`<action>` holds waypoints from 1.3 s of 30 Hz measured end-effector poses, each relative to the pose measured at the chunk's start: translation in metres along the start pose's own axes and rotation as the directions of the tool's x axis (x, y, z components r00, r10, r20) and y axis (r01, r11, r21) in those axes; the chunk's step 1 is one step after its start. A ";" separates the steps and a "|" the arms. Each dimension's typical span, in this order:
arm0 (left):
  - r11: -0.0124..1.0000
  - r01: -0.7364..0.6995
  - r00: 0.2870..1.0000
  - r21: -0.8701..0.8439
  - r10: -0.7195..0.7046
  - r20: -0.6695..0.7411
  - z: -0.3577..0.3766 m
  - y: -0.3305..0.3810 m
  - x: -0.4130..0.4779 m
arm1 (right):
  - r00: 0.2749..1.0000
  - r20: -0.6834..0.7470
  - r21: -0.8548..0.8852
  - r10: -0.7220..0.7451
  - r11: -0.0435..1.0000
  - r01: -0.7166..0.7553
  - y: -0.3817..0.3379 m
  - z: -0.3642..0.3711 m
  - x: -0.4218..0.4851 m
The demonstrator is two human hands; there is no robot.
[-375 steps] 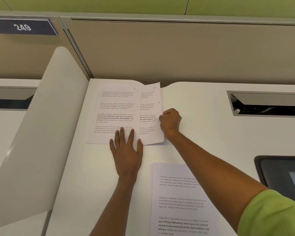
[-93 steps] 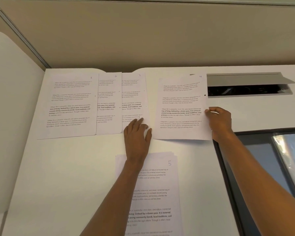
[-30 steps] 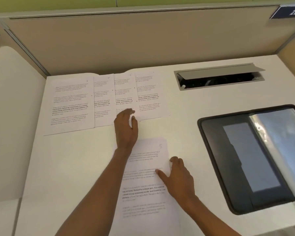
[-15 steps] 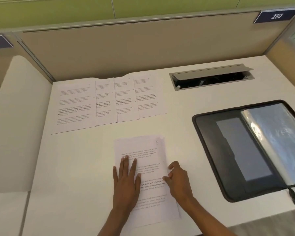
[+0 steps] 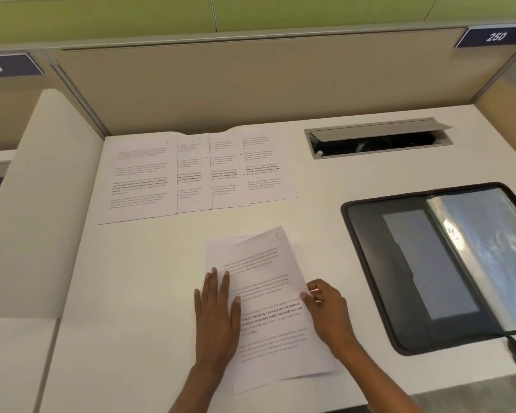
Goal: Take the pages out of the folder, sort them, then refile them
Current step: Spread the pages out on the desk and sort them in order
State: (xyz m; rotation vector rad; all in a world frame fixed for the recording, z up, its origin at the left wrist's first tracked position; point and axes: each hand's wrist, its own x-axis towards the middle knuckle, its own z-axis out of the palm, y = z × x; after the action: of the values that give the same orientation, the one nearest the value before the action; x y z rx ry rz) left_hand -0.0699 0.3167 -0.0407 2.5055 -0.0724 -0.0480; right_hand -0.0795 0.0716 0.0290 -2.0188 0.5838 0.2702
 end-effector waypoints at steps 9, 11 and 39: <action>0.958 0.264 0.949 -0.111 -0.278 -0.148 -0.080 -0.018 0.023 | 0.990 0.124 0.397 0.074 0.910 -0.118 -0.046 0.040 0.014; 0.910 0.365 0.918 -0.197 -0.387 -0.085 -0.101 -0.030 0.030 | 0.980 0.186 0.446 0.069 0.883 -0.147 -0.065 0.061 0.013; 0.937 0.180 0.982 0.298 -0.156 -0.103 -0.093 -0.146 0.039 | 0.676 0.477 -0.612 -0.561 0.340 0.714 -0.093 0.241 0.012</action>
State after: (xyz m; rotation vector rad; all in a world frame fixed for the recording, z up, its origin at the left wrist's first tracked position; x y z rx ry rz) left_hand -0.0200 0.4861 -0.0532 2.8161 0.1820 -0.0091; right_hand -0.0100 0.3152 -0.0250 -2.8304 -0.6492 0.2204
